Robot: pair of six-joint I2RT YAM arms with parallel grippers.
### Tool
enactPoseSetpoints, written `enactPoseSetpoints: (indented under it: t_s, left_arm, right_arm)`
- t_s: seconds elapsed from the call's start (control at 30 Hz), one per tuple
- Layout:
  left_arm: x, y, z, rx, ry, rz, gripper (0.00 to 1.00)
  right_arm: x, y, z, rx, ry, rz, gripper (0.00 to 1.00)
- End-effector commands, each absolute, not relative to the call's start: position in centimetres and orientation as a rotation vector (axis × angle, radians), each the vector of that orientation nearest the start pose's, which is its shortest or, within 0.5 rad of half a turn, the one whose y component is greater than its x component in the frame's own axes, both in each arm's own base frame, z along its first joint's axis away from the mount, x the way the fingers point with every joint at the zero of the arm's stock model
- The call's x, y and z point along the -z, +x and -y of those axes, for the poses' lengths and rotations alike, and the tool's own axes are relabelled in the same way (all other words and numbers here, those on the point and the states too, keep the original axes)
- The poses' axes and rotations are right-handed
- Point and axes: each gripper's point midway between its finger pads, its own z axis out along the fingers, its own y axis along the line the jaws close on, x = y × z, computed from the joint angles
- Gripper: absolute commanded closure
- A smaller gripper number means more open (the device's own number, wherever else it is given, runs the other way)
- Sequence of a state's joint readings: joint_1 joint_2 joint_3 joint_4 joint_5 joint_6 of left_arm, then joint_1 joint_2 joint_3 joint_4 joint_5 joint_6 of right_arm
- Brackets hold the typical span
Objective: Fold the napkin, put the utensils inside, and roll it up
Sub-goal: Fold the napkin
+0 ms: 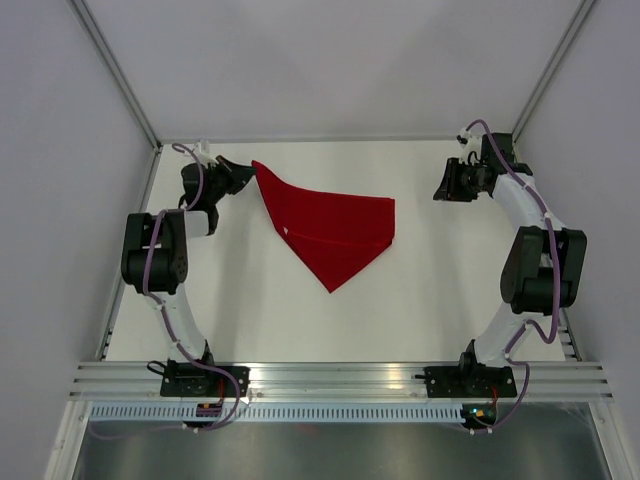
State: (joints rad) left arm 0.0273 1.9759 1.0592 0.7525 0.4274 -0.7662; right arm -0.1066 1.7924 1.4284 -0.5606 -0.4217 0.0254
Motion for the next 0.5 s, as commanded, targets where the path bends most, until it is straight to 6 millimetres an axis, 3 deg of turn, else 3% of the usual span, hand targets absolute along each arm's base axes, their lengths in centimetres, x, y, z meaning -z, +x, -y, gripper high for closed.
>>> enactPoseSetpoints:
  t_s: [0.0, 0.1, 0.13, 0.17, 0.47]
  left_arm:
    - [-18.9, 51.5, 12.0, 1.070, -0.087, -1.604, 0.98]
    - [-18.9, 49.5, 13.6, 1.158, 0.027, -1.582, 0.98]
    - [-19.2, 48.4, 15.6, 1.204, 0.093, -1.562, 0.98]
    - [-19.0, 47.8, 16.1, 1.229, 0.117, -1.559, 0.98]
    - [-16.5, 40.3, 22.6, 1.489, 0.380, -1.578, 0.98]
  right_arm:
    - [-14.6, 43.7, -2.9, -0.489, -0.041, -2.404, 0.64]
    - [-14.6, 43.4, -3.0, -0.489, -0.046, -2.405, 0.64]
    - [-14.5, 43.2, -3.1, -0.490, -0.049, -2.408, 0.64]
    - [-14.5, 43.1, -3.0, -0.488, -0.050, -2.409, 0.64]
    - [-14.8, 42.2, -3.8, -0.486, -0.072, -2.413, 0.64]
